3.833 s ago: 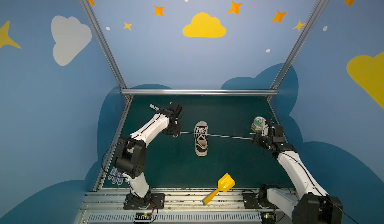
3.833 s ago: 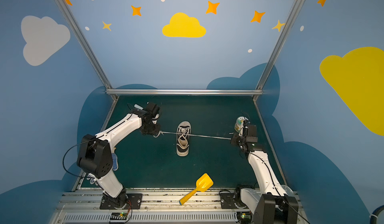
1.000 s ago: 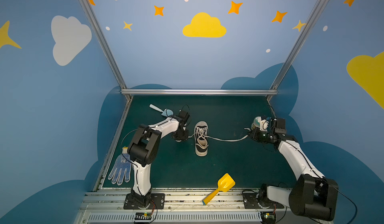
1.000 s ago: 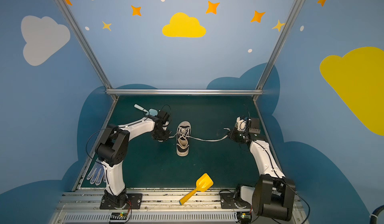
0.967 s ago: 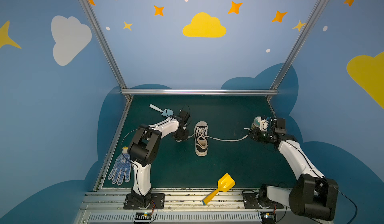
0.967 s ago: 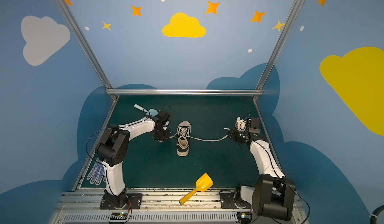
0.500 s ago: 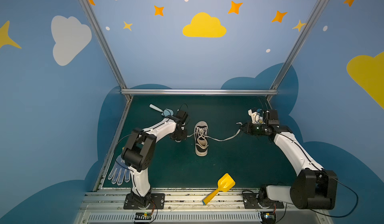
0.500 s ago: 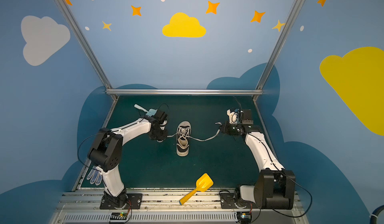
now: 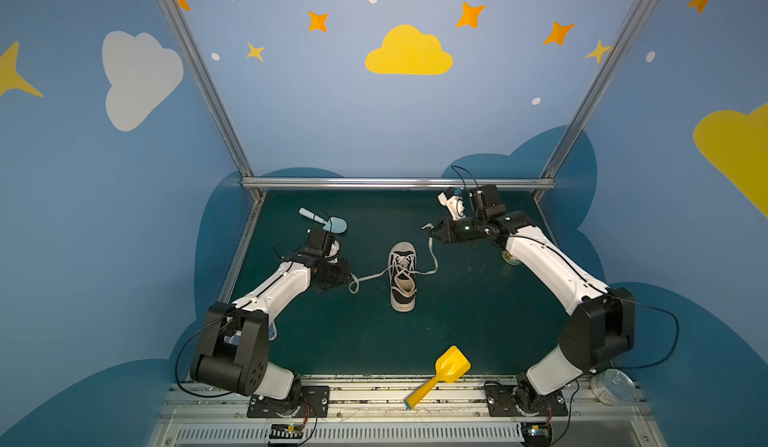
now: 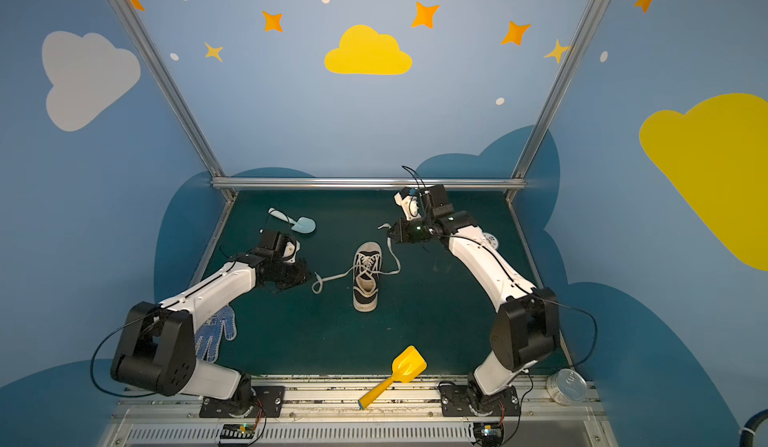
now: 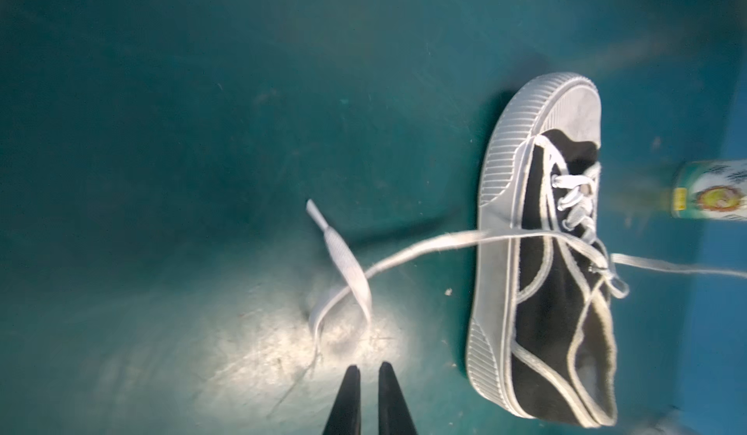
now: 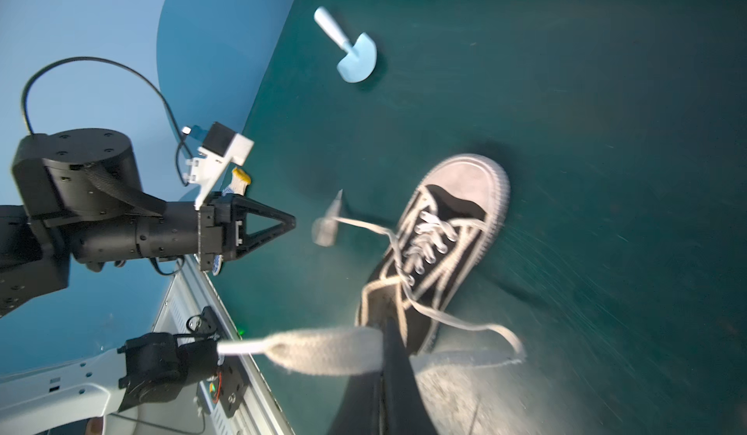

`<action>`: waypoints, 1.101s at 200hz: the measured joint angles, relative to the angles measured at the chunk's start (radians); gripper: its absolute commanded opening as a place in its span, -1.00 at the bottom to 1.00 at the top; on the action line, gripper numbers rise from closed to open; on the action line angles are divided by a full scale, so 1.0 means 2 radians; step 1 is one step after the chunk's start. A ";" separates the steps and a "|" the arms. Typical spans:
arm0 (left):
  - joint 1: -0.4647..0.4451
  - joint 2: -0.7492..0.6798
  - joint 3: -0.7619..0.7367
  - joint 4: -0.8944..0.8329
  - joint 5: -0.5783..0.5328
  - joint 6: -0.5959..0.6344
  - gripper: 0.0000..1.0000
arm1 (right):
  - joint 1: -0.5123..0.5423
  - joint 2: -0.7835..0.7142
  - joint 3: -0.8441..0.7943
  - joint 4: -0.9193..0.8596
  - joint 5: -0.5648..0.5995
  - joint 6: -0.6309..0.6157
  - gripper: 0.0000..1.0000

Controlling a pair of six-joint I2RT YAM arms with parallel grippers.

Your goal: Tie the shoes

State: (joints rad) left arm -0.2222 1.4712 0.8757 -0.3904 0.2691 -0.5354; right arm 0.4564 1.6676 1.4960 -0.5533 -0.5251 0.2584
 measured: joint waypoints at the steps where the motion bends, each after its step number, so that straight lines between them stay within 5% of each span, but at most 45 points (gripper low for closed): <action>1: 0.000 0.000 -0.002 0.002 0.002 -0.001 -0.70 | 0.002 0.002 0.002 0.000 0.000 0.000 -1.00; 35: 0.009 0.000 -0.034 0.037 0.027 -0.028 -0.73 | 0.049 0.090 0.101 -0.024 -0.002 -0.006 -1.00; 85: 0.020 -0.016 -0.052 0.045 0.027 -0.036 -0.47 | 0.095 0.192 0.216 -0.061 -0.006 -0.006 -1.00; 220: 0.042 -0.090 -0.089 -0.010 0.018 -0.004 -0.29 | 0.130 0.336 0.336 -0.071 -0.009 0.031 -1.00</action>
State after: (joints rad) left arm -0.1390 1.2907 0.6971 -0.4110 0.3042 -0.5430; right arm 0.7174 2.3398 2.1674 -0.6949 -0.5423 0.3210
